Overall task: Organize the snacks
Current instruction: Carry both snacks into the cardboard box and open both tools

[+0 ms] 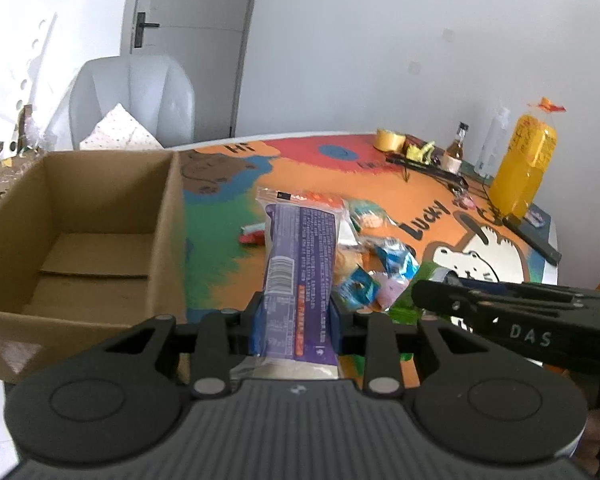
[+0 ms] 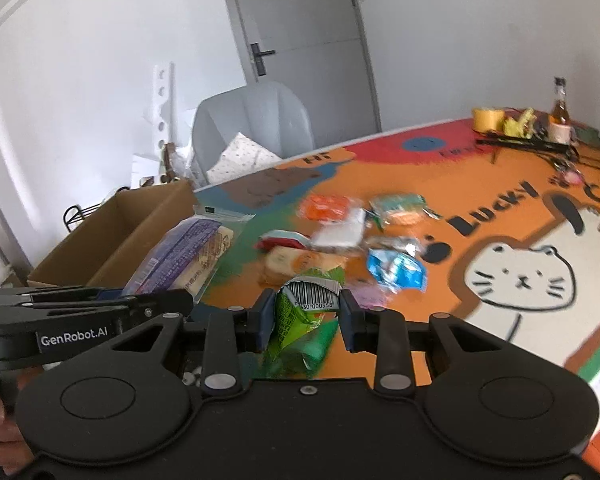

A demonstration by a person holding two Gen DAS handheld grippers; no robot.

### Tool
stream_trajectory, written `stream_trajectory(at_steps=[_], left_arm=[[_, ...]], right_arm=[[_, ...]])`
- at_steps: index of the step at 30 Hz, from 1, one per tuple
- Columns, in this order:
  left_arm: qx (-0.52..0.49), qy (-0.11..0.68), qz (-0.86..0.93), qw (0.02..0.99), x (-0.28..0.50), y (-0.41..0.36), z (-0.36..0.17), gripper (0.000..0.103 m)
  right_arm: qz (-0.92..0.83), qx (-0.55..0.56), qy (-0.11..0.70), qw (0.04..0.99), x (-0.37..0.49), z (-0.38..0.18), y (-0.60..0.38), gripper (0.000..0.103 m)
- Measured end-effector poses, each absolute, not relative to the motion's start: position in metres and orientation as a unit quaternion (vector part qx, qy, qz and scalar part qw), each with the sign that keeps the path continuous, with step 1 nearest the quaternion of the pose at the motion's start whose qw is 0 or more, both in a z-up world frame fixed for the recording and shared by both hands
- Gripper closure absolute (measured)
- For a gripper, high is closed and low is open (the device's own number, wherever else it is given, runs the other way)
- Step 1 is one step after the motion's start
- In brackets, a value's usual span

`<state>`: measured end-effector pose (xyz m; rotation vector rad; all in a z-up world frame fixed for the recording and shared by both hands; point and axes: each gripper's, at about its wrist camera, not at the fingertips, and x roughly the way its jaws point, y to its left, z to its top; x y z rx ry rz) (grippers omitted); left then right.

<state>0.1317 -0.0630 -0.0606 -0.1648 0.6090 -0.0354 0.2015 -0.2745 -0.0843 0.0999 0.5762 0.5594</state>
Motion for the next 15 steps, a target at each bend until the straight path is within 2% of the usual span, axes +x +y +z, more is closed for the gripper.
stream_trajectory(at_steps=[15], left_arm=[[-0.095,0.251,0.029,0.963,0.115,-0.004,-0.021,0.072]], right_arm=[[0.324,0.046,0.243,0.913,0.206,-0.051,-0.213,0.071]])
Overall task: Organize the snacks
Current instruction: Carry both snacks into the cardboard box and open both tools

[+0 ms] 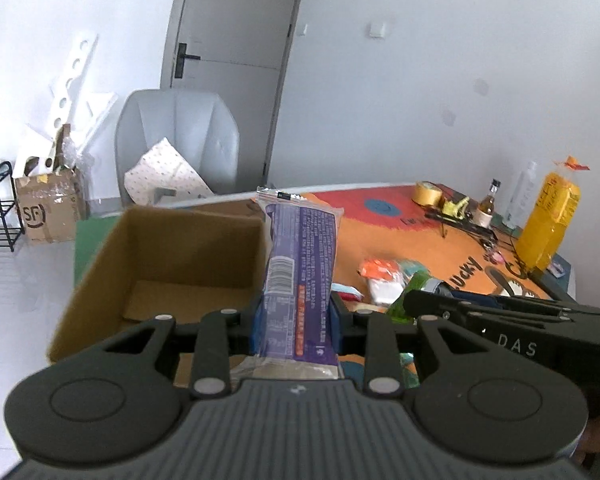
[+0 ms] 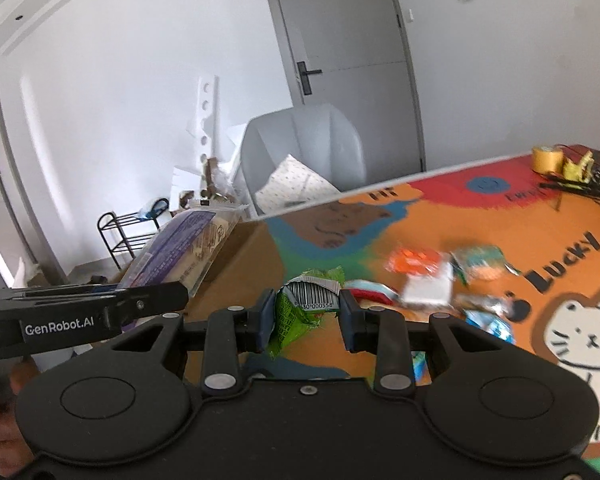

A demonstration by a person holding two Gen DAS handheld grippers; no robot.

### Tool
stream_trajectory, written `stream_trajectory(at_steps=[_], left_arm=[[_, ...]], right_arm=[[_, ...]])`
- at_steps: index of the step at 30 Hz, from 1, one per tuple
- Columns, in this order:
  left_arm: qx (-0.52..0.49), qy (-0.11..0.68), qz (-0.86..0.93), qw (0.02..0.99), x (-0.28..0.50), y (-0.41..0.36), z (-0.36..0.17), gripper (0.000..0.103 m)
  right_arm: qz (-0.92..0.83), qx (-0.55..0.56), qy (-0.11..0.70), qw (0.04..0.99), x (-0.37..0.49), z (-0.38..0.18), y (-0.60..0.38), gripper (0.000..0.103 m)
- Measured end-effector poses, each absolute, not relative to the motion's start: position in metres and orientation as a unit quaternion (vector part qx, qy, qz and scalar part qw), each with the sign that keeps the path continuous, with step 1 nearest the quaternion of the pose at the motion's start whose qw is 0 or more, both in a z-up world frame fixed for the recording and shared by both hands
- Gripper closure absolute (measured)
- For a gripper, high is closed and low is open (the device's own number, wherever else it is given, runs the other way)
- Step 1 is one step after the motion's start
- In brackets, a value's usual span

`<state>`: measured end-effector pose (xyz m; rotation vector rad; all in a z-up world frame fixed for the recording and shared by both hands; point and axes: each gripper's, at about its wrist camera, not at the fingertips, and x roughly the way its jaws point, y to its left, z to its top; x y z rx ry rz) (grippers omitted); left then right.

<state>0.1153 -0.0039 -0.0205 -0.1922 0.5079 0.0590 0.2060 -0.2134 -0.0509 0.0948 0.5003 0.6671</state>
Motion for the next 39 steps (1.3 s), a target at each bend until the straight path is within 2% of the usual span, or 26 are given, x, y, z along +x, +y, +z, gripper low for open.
stream_trajectory(at_steps=[20,26,34,38,39], left_arm=[[-0.116,0.258,0.078,0.956,0.134,0.071,-0.028,0.072],[-0.111,0.251,0.099,0.957,0.132,0.078,-0.027,0.068],[-0.136,0.249,0.124,0.951,0.113,0.090,-0.029,0.049],[-0.144,0.241,0.140,0.949,0.103,0.097,-0.028,0.033],[-0.144,0.240,0.144,0.949,0.102,0.098,-0.027,0.028]], right_arm=[[0.369,0.038,0.234,0.899,0.209,-0.034,-0.148,0.071],[0.378,0.041,0.242,0.892,0.212,-0.037,-0.138,0.071],[0.397,0.039,0.251,0.882,0.211,-0.040,-0.123,0.071],[0.405,0.037,0.254,0.877,0.212,-0.041,-0.114,0.071],[0.409,0.035,0.257,0.875,0.212,-0.042,-0.112,0.067]])
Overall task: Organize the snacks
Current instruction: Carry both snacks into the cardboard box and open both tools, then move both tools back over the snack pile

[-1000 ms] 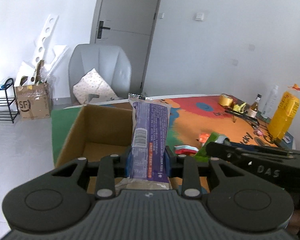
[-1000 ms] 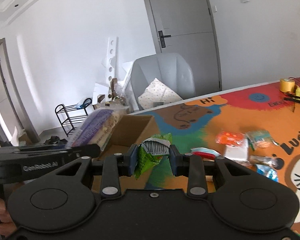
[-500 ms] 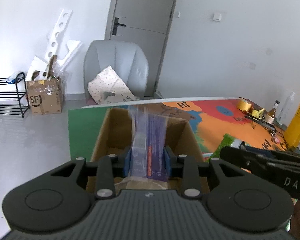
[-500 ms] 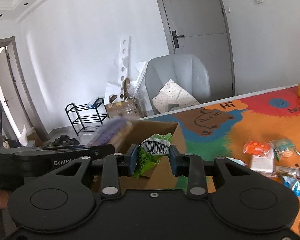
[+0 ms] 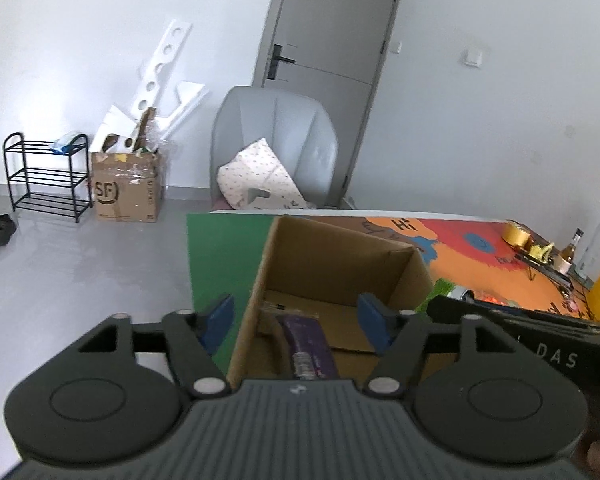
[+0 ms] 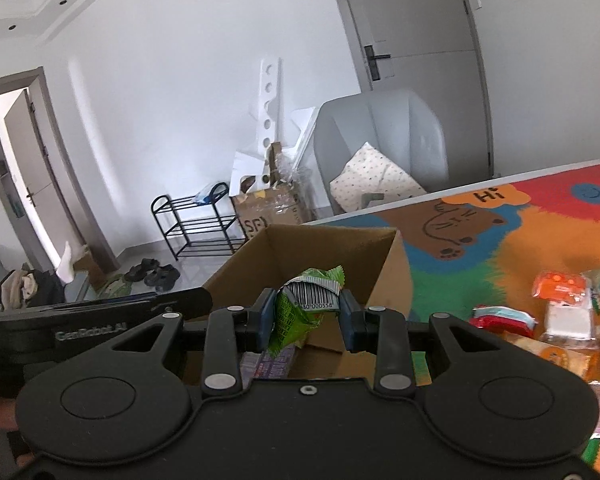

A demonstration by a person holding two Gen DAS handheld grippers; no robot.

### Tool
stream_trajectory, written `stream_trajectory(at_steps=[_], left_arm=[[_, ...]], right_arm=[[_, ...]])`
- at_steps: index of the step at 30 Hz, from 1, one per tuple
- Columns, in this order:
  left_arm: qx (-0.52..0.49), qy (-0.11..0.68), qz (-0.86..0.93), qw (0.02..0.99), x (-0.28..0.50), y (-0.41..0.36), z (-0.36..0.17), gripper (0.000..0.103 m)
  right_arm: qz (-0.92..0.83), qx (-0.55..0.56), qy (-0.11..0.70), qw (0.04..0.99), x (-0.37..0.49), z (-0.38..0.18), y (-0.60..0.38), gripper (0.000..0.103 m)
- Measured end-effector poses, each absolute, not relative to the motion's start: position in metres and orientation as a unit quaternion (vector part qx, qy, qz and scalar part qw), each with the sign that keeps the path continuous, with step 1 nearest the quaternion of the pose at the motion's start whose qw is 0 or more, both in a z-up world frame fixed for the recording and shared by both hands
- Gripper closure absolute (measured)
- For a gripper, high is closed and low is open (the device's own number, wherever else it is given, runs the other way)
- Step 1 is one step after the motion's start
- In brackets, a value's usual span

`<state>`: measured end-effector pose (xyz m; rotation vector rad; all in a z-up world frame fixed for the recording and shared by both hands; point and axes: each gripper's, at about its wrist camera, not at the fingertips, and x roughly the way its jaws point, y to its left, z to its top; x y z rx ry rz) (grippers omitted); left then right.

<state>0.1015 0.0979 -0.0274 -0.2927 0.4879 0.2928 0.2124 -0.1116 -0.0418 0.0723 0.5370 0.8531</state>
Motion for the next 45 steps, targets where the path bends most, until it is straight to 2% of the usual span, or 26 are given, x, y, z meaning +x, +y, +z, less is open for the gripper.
stream_trajectory(at_steps=[1,3,6,9,12,15,22,27,45], left_arm=[[-0.143,0.238,0.149,0.949,0.100,0.099,-0.027,0.026],[-0.143,0.236,0.159,0.948,0.097,0.101,-0.027,0.019],[-0.140,0.233,0.172,0.947,0.094,0.100,-0.028,0.011],[-0.139,0.237,0.174,0.946,0.093,0.096,-0.031,0.009],[-0.133,0.233,0.166,0.949,0.093,0.090,-0.032,0.005],[-0.120,0.232,0.166,0.951,0.093,0.080,-0.031,0.000],[-0.113,0.242,0.144,0.953,0.091,0.058,-0.031,0.000],[-0.107,0.247,0.126,0.955,0.088,0.038,-0.031,0.000],[-0.099,0.254,0.075,0.959,0.088,-0.023,-0.033,0.000]], right_arm=[[0.414,0.033,0.262,0.871,0.213,-0.042,-0.110,0.060],[0.416,0.040,0.268,0.868,0.213,-0.042,-0.110,0.059],[0.416,0.046,0.267,0.868,0.210,-0.042,-0.115,0.051],[0.398,0.040,0.269,0.876,0.207,-0.043,-0.124,0.044],[0.387,0.044,0.270,0.880,0.205,-0.043,-0.138,0.031],[0.371,0.044,0.271,0.887,0.203,-0.044,-0.153,0.028],[0.348,0.062,0.276,0.894,0.201,-0.048,-0.184,0.010],[0.327,0.076,0.278,0.900,0.200,-0.051,-0.206,0.001],[0.273,0.095,0.281,0.915,0.194,-0.066,-0.282,0.000]])
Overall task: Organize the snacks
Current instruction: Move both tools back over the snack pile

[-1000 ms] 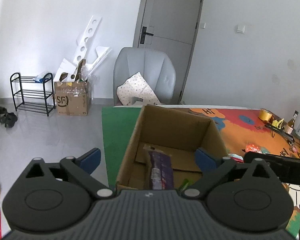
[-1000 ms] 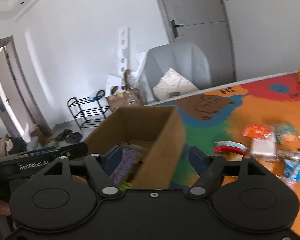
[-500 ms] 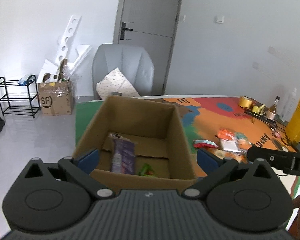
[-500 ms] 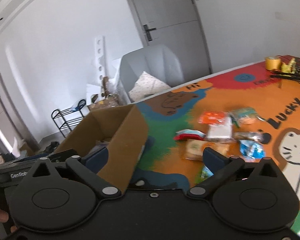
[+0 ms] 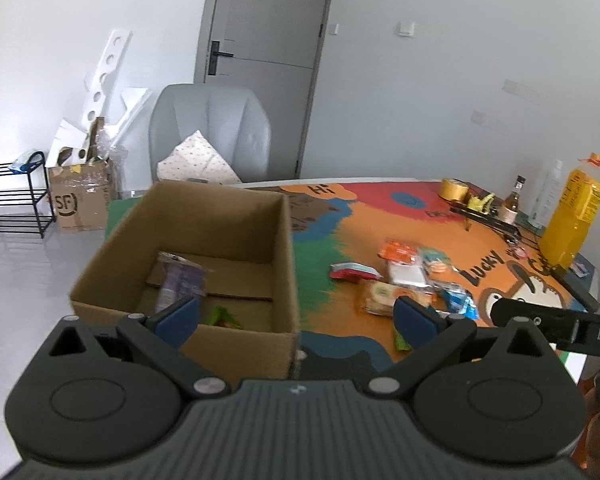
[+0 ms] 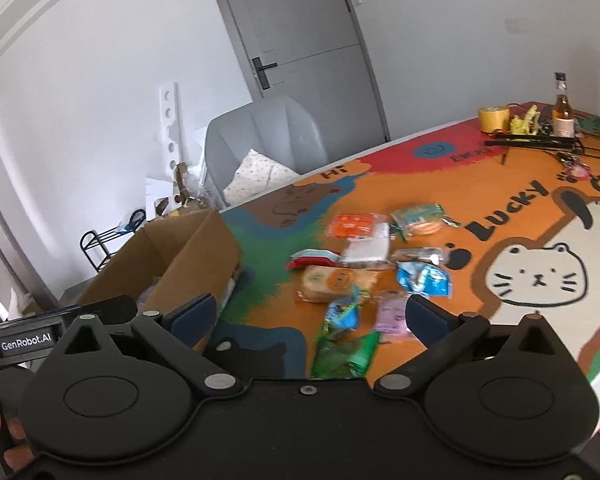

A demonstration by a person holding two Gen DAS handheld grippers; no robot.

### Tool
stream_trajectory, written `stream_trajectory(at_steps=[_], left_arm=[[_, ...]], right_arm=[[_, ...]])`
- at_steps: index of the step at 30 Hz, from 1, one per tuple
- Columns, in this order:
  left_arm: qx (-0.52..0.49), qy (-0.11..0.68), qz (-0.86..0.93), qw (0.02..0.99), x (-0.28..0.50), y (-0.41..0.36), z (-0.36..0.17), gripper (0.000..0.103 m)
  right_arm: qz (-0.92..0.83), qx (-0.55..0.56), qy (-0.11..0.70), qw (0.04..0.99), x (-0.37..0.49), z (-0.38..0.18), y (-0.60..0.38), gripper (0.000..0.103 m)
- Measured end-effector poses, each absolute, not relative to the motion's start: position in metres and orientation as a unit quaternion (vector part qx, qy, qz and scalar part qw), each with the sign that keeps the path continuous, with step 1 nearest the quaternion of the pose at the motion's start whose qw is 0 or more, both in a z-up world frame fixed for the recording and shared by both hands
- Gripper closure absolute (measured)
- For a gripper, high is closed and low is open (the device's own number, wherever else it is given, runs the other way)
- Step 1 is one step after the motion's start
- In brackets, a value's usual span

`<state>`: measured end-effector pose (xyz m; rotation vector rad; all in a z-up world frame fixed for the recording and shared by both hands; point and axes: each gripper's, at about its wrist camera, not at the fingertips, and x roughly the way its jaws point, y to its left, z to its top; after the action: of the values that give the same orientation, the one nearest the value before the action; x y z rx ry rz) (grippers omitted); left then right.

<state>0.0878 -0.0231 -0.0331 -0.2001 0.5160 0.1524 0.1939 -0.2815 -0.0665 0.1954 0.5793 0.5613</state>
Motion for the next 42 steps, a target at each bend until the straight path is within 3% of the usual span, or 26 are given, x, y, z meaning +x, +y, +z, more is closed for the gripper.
stream_trajectory(at_steps=[14,17,19,25,42], left_arm=[[-0.094,0.277,0.010,0.956,0.107,-0.076,-0.052,0.002],[-0.100,0.282,0.001,0.954,0.116,-0.085,-0.060,0.003],[-0.103,0.288,-0.003,0.952,0.122,-0.090,-0.066,0.004],[-0.105,0.302,-0.016,0.947,0.139,-0.102,-0.082,0.011],[-0.119,0.354,-0.036,0.927,0.183,-0.123,-0.122,0.032]], right_arm=[[0.244,0.127,0.280,0.920,0.197,-0.090,-0.329,0.000],[0.242,0.131,0.280,0.920,0.199,-0.097,-0.336,0.005],[0.242,0.138,0.282,0.918,0.202,-0.101,-0.341,0.013],[0.242,0.155,0.292,0.912,0.208,-0.115,-0.351,0.025],[0.241,0.179,0.322,0.898,0.241,-0.141,-0.359,0.029]])
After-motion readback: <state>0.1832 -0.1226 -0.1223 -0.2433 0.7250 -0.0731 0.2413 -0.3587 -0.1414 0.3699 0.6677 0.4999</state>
